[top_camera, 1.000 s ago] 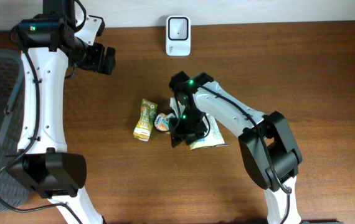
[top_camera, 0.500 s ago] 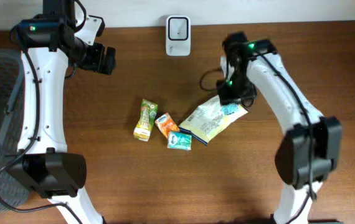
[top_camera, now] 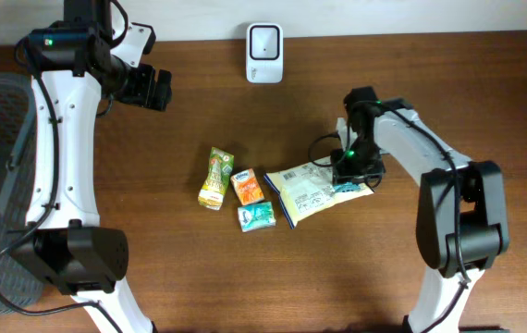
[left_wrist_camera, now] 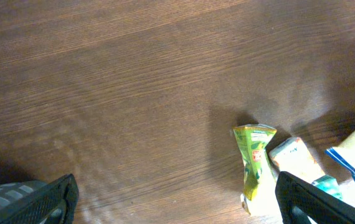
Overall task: Scan the item barcode
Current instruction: 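Grasp the yellow bag with the right gripper and lift it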
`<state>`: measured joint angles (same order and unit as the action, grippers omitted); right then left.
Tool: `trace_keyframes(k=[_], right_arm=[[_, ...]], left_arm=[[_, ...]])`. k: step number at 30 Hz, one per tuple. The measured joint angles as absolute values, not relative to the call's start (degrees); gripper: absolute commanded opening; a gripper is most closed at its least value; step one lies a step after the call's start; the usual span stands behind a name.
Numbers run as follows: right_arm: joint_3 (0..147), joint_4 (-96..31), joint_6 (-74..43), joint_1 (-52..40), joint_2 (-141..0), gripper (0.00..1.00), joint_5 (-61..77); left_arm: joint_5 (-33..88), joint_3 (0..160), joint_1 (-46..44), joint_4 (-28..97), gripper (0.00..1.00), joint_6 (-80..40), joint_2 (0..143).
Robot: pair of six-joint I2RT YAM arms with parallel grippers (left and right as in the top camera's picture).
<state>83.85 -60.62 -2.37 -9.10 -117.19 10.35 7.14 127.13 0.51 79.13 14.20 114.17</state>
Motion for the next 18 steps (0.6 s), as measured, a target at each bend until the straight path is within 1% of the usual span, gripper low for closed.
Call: trace_keyframes(k=[2, 3, 5, 8, 9, 11, 14, 16, 17, 18], right_arm=[[90.7, -64.5, -0.8, -8.3, -117.3, 0.51, 13.1], [93.7, -66.3, -0.2, -8.6, -117.3, 0.45, 15.5], [96.1, -67.2, 0.4, -11.3, -117.2, 0.44, 19.9], [92.0, -64.9, -0.7, -19.6, -117.3, 0.43, 20.4], [87.2, -62.6, -2.0, -21.2, -117.6, 0.44, 18.5], [83.4, -61.6, -3.4, -21.3, -117.7, 0.45, 17.2], [83.4, -60.3, -4.6, -19.9, -117.6, 0.45, 16.2], [88.0, -60.8, -4.7, -16.9, -117.9, 0.53, 13.7], [93.8, -65.3, -4.2, -15.7, -118.4, 0.59, 13.5], [101.0, -69.1, -3.3, -14.4, -118.5, 0.73, 13.6]], left_arm=[[7.1, 127.1, 0.5, 79.0, 0.99, 14.2, 114.2], [7.1, 127.1, 0.5, 79.1, 0.99, 14.2, 114.2], [7.1, 127.1, 0.5, 79.1, 0.99, 14.2, 114.2], [7.1, 127.1, 0.5, 79.1, 0.99, 14.2, 114.2], [7.1, 127.1, 0.5, 79.1, 0.99, 14.2, 114.2], [7.1, 127.1, 0.5, 79.1, 0.99, 14.2, 114.2], [7.1, 127.1, 0.5, 79.1, 0.99, 14.2, 114.2], [7.1, 127.1, 0.5, 79.1, 0.99, 14.2, 114.2], [7.1, 127.1, 0.5, 79.1, 0.99, 14.2, 114.2], [7.1, 127.1, 0.5, 79.1, 0.99, 14.2, 114.2]])
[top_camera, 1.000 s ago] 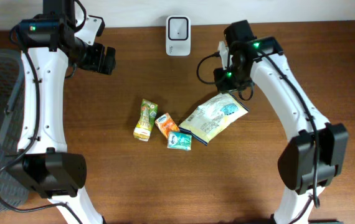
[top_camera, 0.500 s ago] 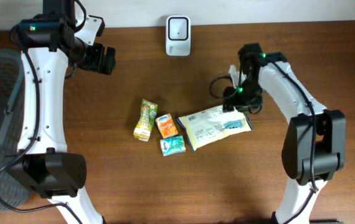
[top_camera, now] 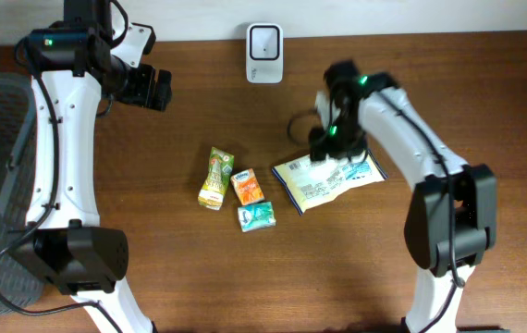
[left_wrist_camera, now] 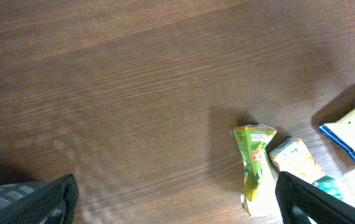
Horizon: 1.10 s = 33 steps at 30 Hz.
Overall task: Scan the item barcode
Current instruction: 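Grasp the yellow bag with the right gripper and lift it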
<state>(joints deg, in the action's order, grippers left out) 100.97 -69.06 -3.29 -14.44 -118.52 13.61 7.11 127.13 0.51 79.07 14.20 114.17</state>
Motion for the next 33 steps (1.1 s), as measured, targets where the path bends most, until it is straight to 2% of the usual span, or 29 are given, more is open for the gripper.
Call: trace_keyframes(k=[2, 5, 8, 12, 14, 16, 18, 19, 21, 24, 29, 32, 33], right_arm=[[107.3, -70.7, -1.9, -11.1, -117.7, 0.87, 13.8], [107.5, -71.9, 3.3, -0.6, -118.0, 0.99, 16.1], [106.7, -73.3, 11.8, 5.6, -124.3, 0.99, 24.8], [106.1, -75.2, 17.5, 5.3, -133.1, 0.99, 32.9], [106.1, -76.9, 19.2, 4.1, -134.6, 0.96, 35.5], [105.1, -76.2, 19.9, 1.9, -134.6, 0.85, 36.3], [100.6, -70.7, 19.7, -1.0, -133.3, 0.48, 39.6], [98.5, -67.5, 18.5, -1.5, -132.7, 0.35, 40.0], [94.5, -64.7, 16.7, -1.8, -132.5, 0.20, 41.5], [93.7, -64.4, 16.1, -1.8, -132.6, 0.07, 42.8], [94.9, -68.1, 15.4, -1.5, -132.0, 0.04, 45.2], [95.0, -68.8, 18.2, -0.1, -118.3, 0.04, 46.3], [95.4, -68.9, 19.6, 1.1, -109.4, 0.04, 48.6]], left_arm=[[7.1, 127.1, 0.5, 79.1, 0.99, 14.2, 114.2], [7.1, 127.1, 0.5, 79.1, 0.99, 14.2, 114.2], [7.1, 127.1, 0.5, 79.1, 0.99, 14.2, 114.2], [7.1, 127.1, 0.5, 79.1, 0.99, 14.2, 114.2], [7.1, 127.1, 0.5, 79.1, 0.99, 14.2, 114.2], [7.1, 127.1, 0.5, 79.1, 0.99, 14.2, 114.2], [7.1, 127.1, 0.5, 79.1, 0.99, 14.2, 114.2], [7.1, 127.1, 0.5, 79.1, 0.99, 14.2, 114.2], [7.1, 127.1, 0.5, 79.1, 0.99, 14.2, 114.2], [7.1, 127.1, 0.5, 79.1, 0.99, 14.2, 114.2], [7.1, 127.1, 0.5, 79.1, 0.99, 14.2, 114.2], [7.1, 127.1, 0.5, 79.1, 0.99, 14.2, 114.2], [7.1, 127.1, 0.5, 79.1, 0.99, 14.2, 114.2]])
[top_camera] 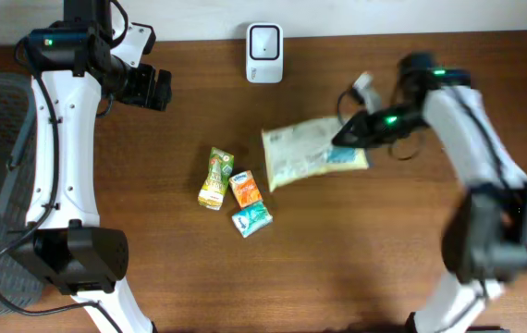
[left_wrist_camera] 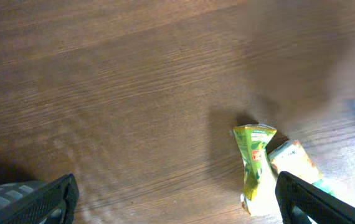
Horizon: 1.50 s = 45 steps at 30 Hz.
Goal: Scan the item barcode
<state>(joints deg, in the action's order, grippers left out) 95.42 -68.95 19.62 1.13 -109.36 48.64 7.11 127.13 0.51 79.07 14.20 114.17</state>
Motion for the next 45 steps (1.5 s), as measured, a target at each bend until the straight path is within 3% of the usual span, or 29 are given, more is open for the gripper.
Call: trace_keyframes(k=[3, 8, 11, 16, 21, 23, 26, 29, 34, 39, 45], right_arm=[[97.0, -73.3, 29.5, 2.7, -93.4, 0.04, 56.0], [96.9, -76.1, 41.2, 3.0, -92.4, 0.04, 64.3], [96.9, -76.2, 36.1, 9.0, -92.4, 0.04, 72.6], [96.9, -77.4, 28.6, 13.0, -92.4, 0.04, 71.6], [96.9, -71.7, 18.0, 7.5, -92.4, 0.04, 57.7], [100.8, -66.1, 6.9, 0.8, -93.7, 0.04, 38.3], [108.7, -56.4, 1.7, -10.1, -97.7, 0.04, 10.0], [109.6, -34.0, 21.3, -20.5, -110.4, 0.04, -17.1], [109.0, 0.3, 56.4, -25.1, -125.2, 0.04, -35.5], [108.9, 10.5, 75.8, -26.0, -130.4, 0.04, -37.9], [108.9, 10.7, 80.6, -29.5, -130.4, 0.04, -34.8]], left_arm=[[7.1, 127.1, 0.5, 79.0, 0.99, 14.2, 114.2], [7.1, 127.1, 0.5, 79.1, 0.99, 14.2, 114.2], [7.1, 127.1, 0.5, 79.1, 0.99, 14.2, 114.2], [7.1, 127.1, 0.5, 79.1, 0.99, 14.2, 114.2], [7.1, 127.1, 0.5, 79.0, 0.99, 14.2, 114.2], [7.1, 127.1, 0.5, 79.2, 0.99, 14.2, 114.2], [7.1, 127.1, 0.5, 79.1, 0.99, 14.2, 114.2], [7.1, 127.1, 0.5, 79.1, 0.99, 14.2, 114.2], [7.1, 127.1, 0.5, 79.1, 0.99, 14.2, 114.2], [7.1, 127.1, 0.5, 79.1, 0.99, 14.2, 114.2], [7.1, 127.1, 0.5, 79.1, 0.99, 14.2, 114.2]])
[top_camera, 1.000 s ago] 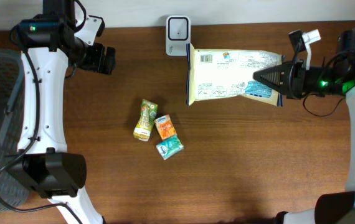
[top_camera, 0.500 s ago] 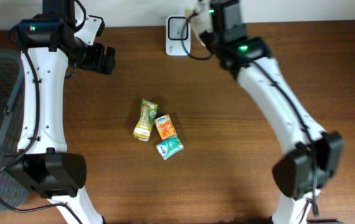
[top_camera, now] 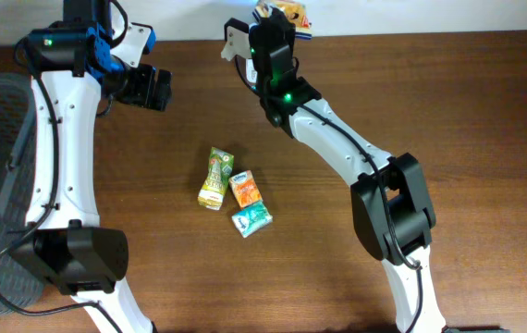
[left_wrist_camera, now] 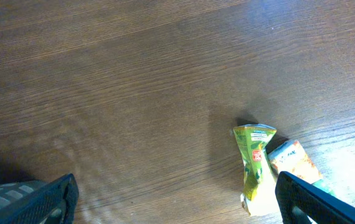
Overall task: Scan the item barcode
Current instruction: 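Move the yellow bag right and drop it on the table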
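My right gripper (top_camera: pixel 275 18) is at the table's back edge, shut on the snack bag (top_camera: pixel 287 11). Only an orange and yellow corner of the bag shows, at the top of the overhead view. The right wrist and arm cover the spot by the back wall where the white scanner stands, so the scanner is hidden. My left gripper (top_camera: pixel 150 89) hangs high at the back left, open and holding nothing. In the left wrist view its fingers (left_wrist_camera: pixel 47 199) frame bare wood.
A green packet (top_camera: pixel 215 178), an orange packet (top_camera: pixel 248 188) and a teal packet (top_camera: pixel 253 217) lie together mid-table; the green packet (left_wrist_camera: pixel 255 168) and orange packet (left_wrist_camera: pixel 296 162) also show in the left wrist view. A grey basket stands at the left edge.
My right gripper has moved with the snack bag from the right of mid-table to the back edge, over the scanner's spot. The bag is off the table. The left arm has not moved.
My right gripper was on the snack bag lying right of the small packets. Then the bag had shifted back and turned on the table. Then it was lifted, held from its right end. Now it is at the back wall. The left arm stayed open and still.
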`<state>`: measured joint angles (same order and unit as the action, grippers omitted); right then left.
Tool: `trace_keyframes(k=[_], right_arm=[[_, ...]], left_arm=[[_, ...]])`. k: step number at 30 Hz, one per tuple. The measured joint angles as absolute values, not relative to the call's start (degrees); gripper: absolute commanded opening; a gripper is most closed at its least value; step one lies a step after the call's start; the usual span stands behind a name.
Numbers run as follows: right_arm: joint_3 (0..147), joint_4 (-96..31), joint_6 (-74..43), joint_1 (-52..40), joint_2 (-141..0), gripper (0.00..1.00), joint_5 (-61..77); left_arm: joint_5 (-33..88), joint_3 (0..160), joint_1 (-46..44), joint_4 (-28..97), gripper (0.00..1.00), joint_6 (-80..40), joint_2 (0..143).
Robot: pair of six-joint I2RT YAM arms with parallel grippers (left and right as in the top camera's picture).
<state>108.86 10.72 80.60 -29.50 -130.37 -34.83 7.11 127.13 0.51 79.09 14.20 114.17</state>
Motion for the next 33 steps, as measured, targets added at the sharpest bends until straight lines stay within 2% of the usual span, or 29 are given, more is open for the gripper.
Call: trace_keyframes(k=[13, 17, 21, 24, 26, 29, 33], right_arm=[[108.9, 10.5, 81.0, -29.7, -130.6, 0.04, -34.0], [108.9, 9.2, 70.3, -29.8, -129.1, 0.04, -34.9], [109.4, -23.9, 46.1, -29.1, -110.1, 0.04, -30.3], [110.3, -49.1, 13.0, -20.4, -91.6, 0.04, -9.8], [110.4, -60.8, 1.5, -12.3, -86.3, 0.04, 1.8], [110.2, -74.7, -7.6, 4.4, -83.9, 0.04, 14.0], [104.1, -75.9, -8.8, 14.4, -87.5, 0.04, 18.7]], left_arm=[[7.1, 127.1, 0.5, 79.1, 0.99, 14.2, 114.2], [7.1, 127.1, 0.5, 79.1, 0.99, 14.2, 114.2], [7.2, 127.1, 0.5, 79.3, 0.99, 14.2, 114.2], [7.1, 127.2, 0.5, 78.8, 0.99, 14.2, 114.2], [7.1, 127.1, 0.5, 79.1, 0.99, 14.2, 114.2], [7.1, 127.1, 0.5, 79.1, 0.99, 14.2, 114.2], [7.1, 127.1, 0.5, 79.1, 0.99, 14.2, 114.2]])
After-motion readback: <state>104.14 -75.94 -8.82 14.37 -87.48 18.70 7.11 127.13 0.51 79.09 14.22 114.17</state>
